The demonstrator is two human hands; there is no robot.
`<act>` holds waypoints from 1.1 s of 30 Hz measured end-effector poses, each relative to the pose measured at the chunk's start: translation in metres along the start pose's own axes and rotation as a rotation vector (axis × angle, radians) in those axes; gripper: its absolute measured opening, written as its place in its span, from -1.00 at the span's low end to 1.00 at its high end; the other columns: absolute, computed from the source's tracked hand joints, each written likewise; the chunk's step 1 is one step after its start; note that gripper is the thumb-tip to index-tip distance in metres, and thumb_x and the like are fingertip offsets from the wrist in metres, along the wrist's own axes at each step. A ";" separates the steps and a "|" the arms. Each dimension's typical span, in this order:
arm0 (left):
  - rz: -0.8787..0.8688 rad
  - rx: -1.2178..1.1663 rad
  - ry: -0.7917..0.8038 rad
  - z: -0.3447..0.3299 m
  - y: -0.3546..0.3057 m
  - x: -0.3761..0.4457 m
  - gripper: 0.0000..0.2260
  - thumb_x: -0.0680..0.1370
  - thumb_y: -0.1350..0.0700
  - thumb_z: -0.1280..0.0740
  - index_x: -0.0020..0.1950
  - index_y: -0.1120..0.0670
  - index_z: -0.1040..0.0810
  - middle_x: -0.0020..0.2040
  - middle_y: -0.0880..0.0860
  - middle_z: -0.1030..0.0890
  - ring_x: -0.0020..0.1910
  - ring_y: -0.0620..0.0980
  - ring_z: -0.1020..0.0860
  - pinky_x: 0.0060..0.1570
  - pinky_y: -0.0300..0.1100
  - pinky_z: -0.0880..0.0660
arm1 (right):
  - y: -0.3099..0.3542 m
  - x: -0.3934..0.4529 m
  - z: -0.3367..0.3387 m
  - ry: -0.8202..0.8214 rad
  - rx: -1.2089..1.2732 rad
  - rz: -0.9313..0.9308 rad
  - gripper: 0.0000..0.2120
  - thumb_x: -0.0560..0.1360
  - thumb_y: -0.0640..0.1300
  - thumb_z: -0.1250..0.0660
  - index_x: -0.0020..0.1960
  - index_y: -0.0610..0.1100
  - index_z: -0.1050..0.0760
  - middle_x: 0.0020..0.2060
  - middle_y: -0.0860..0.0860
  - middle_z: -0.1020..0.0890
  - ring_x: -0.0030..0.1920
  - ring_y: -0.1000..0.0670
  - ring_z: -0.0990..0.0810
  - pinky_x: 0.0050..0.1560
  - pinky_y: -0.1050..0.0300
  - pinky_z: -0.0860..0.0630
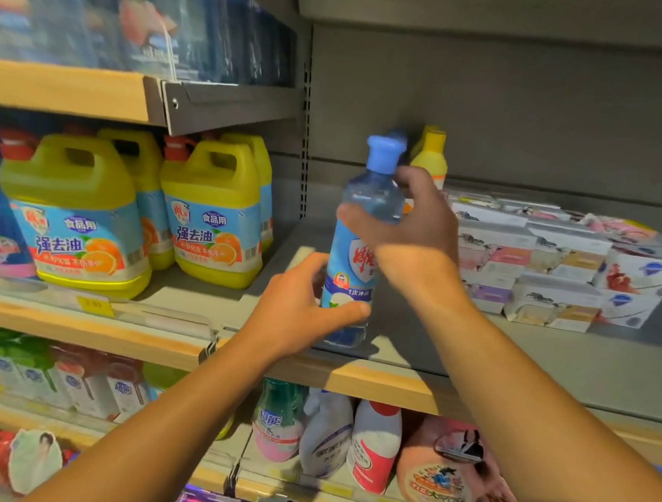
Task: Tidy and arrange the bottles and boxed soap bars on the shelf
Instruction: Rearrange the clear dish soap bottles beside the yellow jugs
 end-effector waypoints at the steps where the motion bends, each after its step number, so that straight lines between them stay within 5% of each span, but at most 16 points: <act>1: -0.007 0.000 -0.026 0.001 0.002 0.003 -0.55 0.30 -0.18 -0.53 0.12 -0.11 -0.53 -0.04 -0.18 -0.67 -0.08 -0.30 -0.60 -0.14 -0.36 -0.54 | 0.004 -0.003 -0.005 0.014 -0.022 0.035 -0.50 0.13 0.30 -0.43 0.01 0.16 -0.44 -0.11 0.22 -0.61 -0.12 0.23 -0.59 -0.15 0.22 -0.56; 3: -0.024 0.002 -0.063 0.001 0.009 0.007 -0.63 0.37 -0.06 -0.54 0.11 -0.10 -0.53 -0.03 -0.17 -0.66 -0.05 -0.33 -0.58 -0.12 -0.43 -0.49 | 0.003 -0.006 -0.015 0.037 -0.092 0.071 -0.46 0.18 0.25 -0.48 0.09 0.12 -0.43 -0.02 0.12 -0.58 -0.06 0.09 -0.59 -0.15 0.13 -0.54; 6: -0.023 -0.016 -0.032 -0.005 0.023 0.010 -0.63 0.46 0.02 -0.49 0.22 -0.08 -0.49 0.08 -0.13 -0.64 0.03 -0.31 -0.58 -0.02 -0.36 -0.54 | -0.006 -0.004 -0.026 0.045 -0.187 0.074 -0.43 0.23 0.21 -0.49 0.17 0.09 -0.43 0.02 0.12 -0.52 -0.02 0.05 -0.55 -0.23 0.26 -0.39; 9: -0.029 -0.021 -0.010 -0.007 0.032 0.013 -0.60 0.52 0.04 -0.44 0.31 -0.06 -0.41 0.13 -0.12 -0.61 0.09 -0.20 -0.59 0.08 -0.13 -0.59 | -0.011 -0.001 -0.034 0.133 -0.130 0.104 -0.42 0.32 0.14 -0.43 0.30 0.05 -0.40 0.11 0.09 -0.50 0.08 0.02 -0.55 -0.05 0.11 -0.53; 13: -0.031 -0.004 0.003 -0.005 0.040 0.025 -0.56 0.55 0.07 -0.40 0.40 -0.02 -0.36 0.22 -0.05 -0.58 0.15 -0.12 -0.57 0.15 -0.07 -0.56 | -0.054 -0.016 -0.037 0.307 -0.040 -0.040 -0.37 0.45 0.01 -0.44 0.44 0.11 -0.25 0.33 0.07 -0.48 0.19 0.00 -0.57 0.13 -0.05 -0.60; 20: -0.006 0.116 -0.230 0.011 0.053 0.045 -0.59 0.48 0.01 -0.46 0.27 0.04 -0.43 0.14 -0.01 -0.57 0.05 -0.07 -0.55 -0.03 -0.21 -0.52 | -0.141 -0.052 -0.036 0.649 -0.669 -0.094 -0.40 0.52 0.26 -0.24 0.50 0.11 -0.21 0.48 0.07 -0.28 0.44 -0.02 -0.30 0.35 0.08 -0.28; 23: 0.034 0.133 -0.270 0.006 0.063 0.053 -0.56 0.44 -0.06 -0.50 0.20 0.03 -0.41 0.10 -0.04 -0.61 -0.04 -0.12 -0.54 -0.19 -0.34 -0.41 | -0.149 -0.056 -0.047 0.734 -0.743 -0.044 -0.43 0.54 0.29 -0.14 0.49 0.13 -0.23 0.48 0.09 -0.27 0.45 -0.01 -0.24 0.40 0.04 -0.21; 29: 0.086 0.157 -0.213 -0.002 0.086 0.100 -0.51 0.51 0.03 -0.45 0.34 0.16 -0.38 0.25 0.12 -0.60 0.16 0.11 -0.58 -0.02 -0.21 -0.44 | -0.151 -0.045 -0.057 0.696 -0.741 0.046 -0.51 0.52 0.26 -0.15 0.37 0.08 -0.38 0.31 0.08 -0.42 0.32 -0.04 -0.34 0.29 0.05 -0.31; 33: 0.066 0.113 -0.195 -0.004 0.099 0.133 -0.55 0.53 0.08 -0.44 0.35 0.19 -0.40 0.27 0.14 -0.56 0.22 0.09 -0.54 0.07 -0.19 -0.44 | -0.149 -0.035 -0.067 0.679 -0.732 0.121 -0.55 0.53 0.21 -0.18 0.32 0.01 -0.43 0.23 0.05 -0.47 0.25 -0.04 -0.39 0.21 0.11 -0.33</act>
Point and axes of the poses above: each hand's wrist, its own x-axis towards the middle knuckle, its own z-axis out of the back of the hand, y = z × x, the point moved 9 cm from there along x, towards the middle knuckle
